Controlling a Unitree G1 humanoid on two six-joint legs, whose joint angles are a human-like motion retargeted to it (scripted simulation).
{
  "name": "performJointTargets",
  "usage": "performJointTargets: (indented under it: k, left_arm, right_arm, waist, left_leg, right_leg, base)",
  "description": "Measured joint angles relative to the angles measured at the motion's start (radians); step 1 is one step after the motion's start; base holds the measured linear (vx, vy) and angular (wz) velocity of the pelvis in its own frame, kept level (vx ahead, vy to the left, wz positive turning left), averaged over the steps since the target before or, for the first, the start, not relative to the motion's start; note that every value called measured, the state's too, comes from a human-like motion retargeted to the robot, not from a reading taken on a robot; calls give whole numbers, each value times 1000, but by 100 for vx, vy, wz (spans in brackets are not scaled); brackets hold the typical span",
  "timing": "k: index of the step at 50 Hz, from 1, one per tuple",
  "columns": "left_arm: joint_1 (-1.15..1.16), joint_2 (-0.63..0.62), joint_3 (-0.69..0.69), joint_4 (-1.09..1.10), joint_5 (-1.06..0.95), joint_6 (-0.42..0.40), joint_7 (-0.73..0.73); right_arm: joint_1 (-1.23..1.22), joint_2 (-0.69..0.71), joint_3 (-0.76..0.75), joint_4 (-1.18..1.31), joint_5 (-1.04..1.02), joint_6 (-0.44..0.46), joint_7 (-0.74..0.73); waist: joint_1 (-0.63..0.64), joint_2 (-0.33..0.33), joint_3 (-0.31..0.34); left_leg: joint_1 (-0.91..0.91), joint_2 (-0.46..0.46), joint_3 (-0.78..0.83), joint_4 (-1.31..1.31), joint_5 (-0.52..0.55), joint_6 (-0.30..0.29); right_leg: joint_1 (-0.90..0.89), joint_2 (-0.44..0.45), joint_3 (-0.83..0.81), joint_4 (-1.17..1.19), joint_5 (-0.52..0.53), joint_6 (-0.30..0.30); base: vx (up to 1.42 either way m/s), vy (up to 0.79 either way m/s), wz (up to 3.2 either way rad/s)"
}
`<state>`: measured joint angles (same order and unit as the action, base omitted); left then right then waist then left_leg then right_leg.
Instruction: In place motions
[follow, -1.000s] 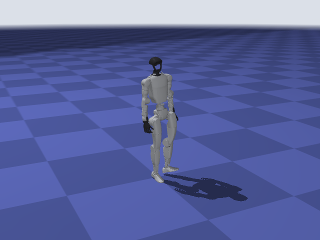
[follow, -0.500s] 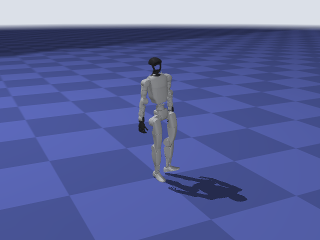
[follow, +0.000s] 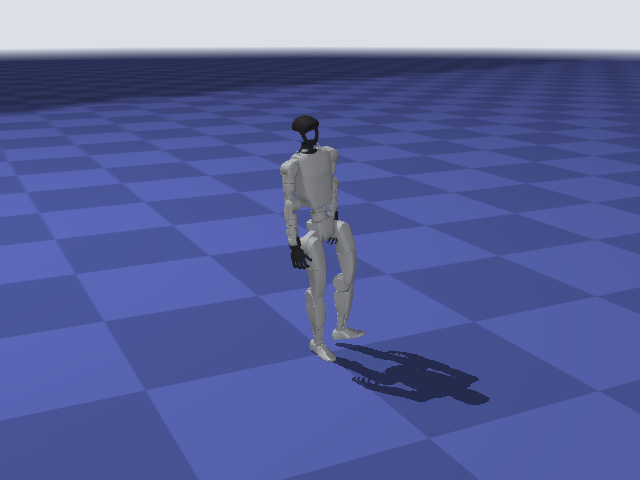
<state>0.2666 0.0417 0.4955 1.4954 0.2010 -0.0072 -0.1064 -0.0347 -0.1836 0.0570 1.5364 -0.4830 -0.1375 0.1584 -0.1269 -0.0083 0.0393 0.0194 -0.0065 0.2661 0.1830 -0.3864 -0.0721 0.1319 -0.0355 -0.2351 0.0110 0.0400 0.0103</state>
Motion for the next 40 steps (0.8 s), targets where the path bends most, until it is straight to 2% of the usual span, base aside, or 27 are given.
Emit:
performJointTargets:
  k: [10,30,40]
  left_arm:
    - [0,-9,-4,-11,5,-2,-9]
    - [-14,-9,-8,-33,-3,-3,-13]
    - [-18,-9,-15,-36,0,-3,-13]
  right_arm:
    - [3,-4,0,-2,-4,-4,-1]
    - [75,-50,-73,71,-28,22,-68]
    - [76,-44,-77,55,-22,22,-56]
  waist:
    - [2,0,1]
    - [-24,9,17]
    - [-28,14,18]
  left_leg:
    - [-48,8,-29,72,-4,-10]
    - [-47,19,-15,51,5,-17]
    - [-48,21,-13,49,7,-19]
  right_leg:
    - [-4,-3,-15,-5,1,-11]
    - [-21,7,-1,-5,5,-27]
    - [-24,9,2,-4,6,-32]
  base:
    - [-4,-2,6]
    - [0,0,0]
    - [0,0,0]
